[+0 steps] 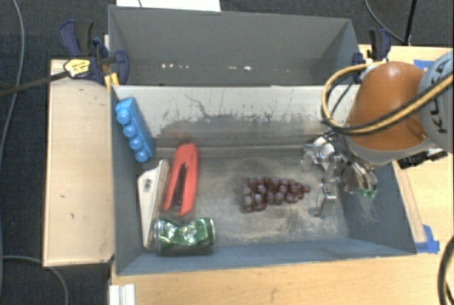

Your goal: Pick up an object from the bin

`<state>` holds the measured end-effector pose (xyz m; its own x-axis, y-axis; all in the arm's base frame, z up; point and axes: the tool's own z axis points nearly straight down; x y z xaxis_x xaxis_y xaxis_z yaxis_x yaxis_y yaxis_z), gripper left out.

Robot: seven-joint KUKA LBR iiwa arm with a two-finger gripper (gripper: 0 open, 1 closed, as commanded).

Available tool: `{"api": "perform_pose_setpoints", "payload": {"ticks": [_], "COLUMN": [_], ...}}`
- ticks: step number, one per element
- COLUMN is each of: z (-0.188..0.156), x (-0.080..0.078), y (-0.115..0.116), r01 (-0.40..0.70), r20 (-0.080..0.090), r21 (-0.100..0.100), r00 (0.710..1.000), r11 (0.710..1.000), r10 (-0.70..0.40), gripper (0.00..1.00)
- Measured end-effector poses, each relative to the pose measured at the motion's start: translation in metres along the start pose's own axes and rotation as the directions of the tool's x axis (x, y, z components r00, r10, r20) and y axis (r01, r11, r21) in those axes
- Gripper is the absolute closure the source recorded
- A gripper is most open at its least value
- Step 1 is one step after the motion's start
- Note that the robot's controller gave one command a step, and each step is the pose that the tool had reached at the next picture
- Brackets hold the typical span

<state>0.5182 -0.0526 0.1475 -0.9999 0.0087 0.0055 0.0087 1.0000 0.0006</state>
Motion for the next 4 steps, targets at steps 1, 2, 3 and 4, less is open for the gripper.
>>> {"api": "perform_pose_setpoints", "payload": {"ticks": [1, 2, 3, 4], "z": [-0.004, 0.035, 0.077, 0.077], "x": [-0.002, -0.011, 0.020, 0.020], "y": [0.000, 0.042, 0.070, 0.070], "r01": [0.002, 0.010, 0.043, 0.044], "r20": [0.008, 0.011, 0.013, 0.013], "r21": [0.001, 0.002, 0.000, 0.000], "r00": [1.000, 1.000, 0.999, 0.999], "r11": [1.000, 1.000, 0.999, 0.999], "r10": [-0.002, -0.010, -0.043, -0.044], "gripper": [0.00, 0.00, 1.00, 1.00]}}
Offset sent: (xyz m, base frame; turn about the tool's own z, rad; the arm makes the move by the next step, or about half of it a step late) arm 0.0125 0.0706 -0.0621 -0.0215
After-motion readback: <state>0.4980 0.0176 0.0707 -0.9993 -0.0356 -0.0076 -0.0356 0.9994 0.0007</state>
